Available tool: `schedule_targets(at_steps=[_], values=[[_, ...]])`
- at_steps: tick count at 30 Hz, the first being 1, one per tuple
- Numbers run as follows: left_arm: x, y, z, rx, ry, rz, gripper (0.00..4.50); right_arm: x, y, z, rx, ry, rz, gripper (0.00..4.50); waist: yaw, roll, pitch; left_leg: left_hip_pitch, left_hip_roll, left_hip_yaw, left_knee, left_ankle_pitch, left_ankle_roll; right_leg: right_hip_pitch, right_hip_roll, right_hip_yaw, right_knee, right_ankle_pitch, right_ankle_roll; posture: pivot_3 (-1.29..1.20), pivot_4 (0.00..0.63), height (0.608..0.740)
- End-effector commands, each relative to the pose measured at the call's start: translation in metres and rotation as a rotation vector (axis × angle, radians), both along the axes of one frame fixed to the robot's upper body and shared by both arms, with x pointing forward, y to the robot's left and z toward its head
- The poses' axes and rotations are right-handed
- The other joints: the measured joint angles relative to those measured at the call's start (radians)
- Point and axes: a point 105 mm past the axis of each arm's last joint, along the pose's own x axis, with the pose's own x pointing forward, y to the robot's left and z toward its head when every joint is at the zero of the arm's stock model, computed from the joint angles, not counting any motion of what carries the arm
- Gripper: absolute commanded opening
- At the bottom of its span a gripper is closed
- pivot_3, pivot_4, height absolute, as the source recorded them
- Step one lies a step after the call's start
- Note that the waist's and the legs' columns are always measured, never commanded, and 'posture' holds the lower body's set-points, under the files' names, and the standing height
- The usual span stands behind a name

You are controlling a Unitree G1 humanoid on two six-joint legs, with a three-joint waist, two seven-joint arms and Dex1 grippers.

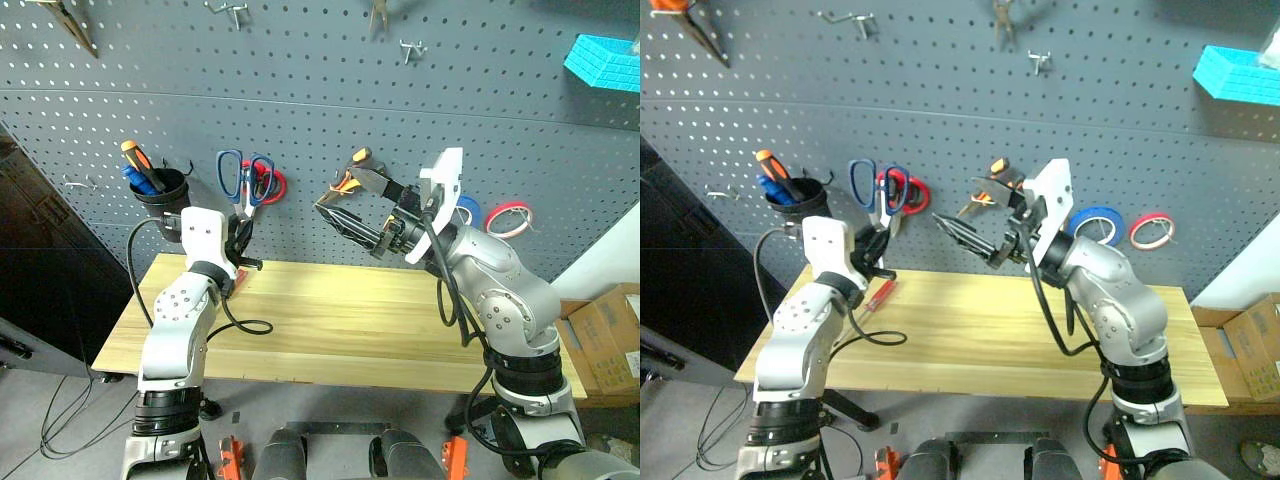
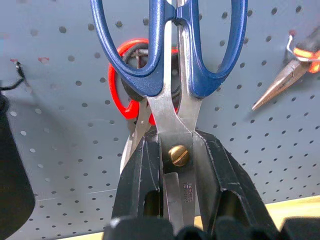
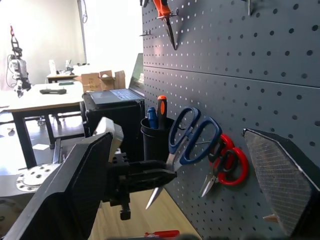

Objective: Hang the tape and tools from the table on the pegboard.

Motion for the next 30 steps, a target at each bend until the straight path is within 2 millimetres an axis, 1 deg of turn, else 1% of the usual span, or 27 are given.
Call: schedule_targets(at_steps=[1,4,8,11,15,18,22,27,30], values=[[-0.013,-0.011,0.021,-0.020,-0.072,-0.026,0.55,-0.008,0.001,0.010,0.017,-0.047,0.017,4.50,0.000,0.000,0.000,0.000,0.000,0.000,0.000,0.000,0.000,0.000,0.000,0.000,0.000,0.000,0.000,0.09,0.047,0.740],[-0.017,-0.015,0.014,-0.021,-0.050,-0.038,0.55,-0.008,0.003,0.010,0.018,-0.045,0.019,4.50,0.000,0.001,-0.001,0.000,0.000,0.000,0.000,0.000,0.000,0.000,0.000,0.000,0.000,0.000,0.000,0.10,0.047,0.740],[-0.015,-0.015,0.008,-0.029,-0.030,-0.039,0.55,-0.007,0.004,0.011,0.018,-0.045,0.022,4.50,0.001,0.002,-0.002,0.002,0.000,0.000,0.001,0.000,0.000,0.001,0.000,0.000,0.001,0.000,0.000,0.10,0.048,0.740],[-0.009,-0.014,0.002,-0.061,-0.001,-0.046,0.55,-0.005,0.003,0.011,0.016,-0.047,0.018,4.50,0.001,0.002,-0.002,0.004,0.000,0.000,0.001,0.000,0.000,0.003,0.000,0.000,0.000,0.000,-0.001,0.10,0.050,0.740],[0.001,-0.014,0.000,-0.061,0.001,-0.050,0.55,-0.005,0.003,0.010,0.014,-0.046,0.015,4.50,0.002,0.002,-0.002,0.005,0.000,0.000,0.001,0.000,0.000,0.004,0.001,0.000,0.001,-0.002,-0.003,0.10,0.053,0.740],[0.008,-0.013,-0.002,-0.078,0.004,-0.043,0.55,-0.005,0.002,0.010,0.015,-0.043,0.007,4.50,0.001,0.002,-0.002,0.005,0.000,0.000,0.001,0.000,0.000,0.004,0.001,0.001,0.000,-0.001,-0.002,0.09,0.055,0.740],[0.018,-0.012,-0.009,-0.079,0.024,-0.051,0.55,-0.004,0.000,0.011,0.025,-0.037,-0.006,4.50,0.000,0.002,-0.002,0.005,0.000,0.000,0.001,0.000,0.000,0.004,0.001,0.001,0.000,0.000,-0.001,0.08,0.058,0.740],[0.032,-0.011,-0.010,-0.073,0.033,-0.058,0.55,-0.004,-0.001,0.011,0.024,-0.037,-0.013,4.50,0.000,0.002,-0.002,0.005,0.000,0.000,0.001,0.000,0.001,0.004,0.001,0.001,0.000,0.000,-0.001,0.07,0.057,0.740],[0.037,-0.008,-0.013,-0.076,0.049,-0.055,0.55,-0.004,-0.001,0.011,0.019,-0.037,-0.018,4.50,-0.001,0.002,-0.002,0.005,0.000,0.000,0.001,0.000,0.000,0.004,0.001,0.001,0.000,0.000,-0.001,0.07,0.058,0.740]])
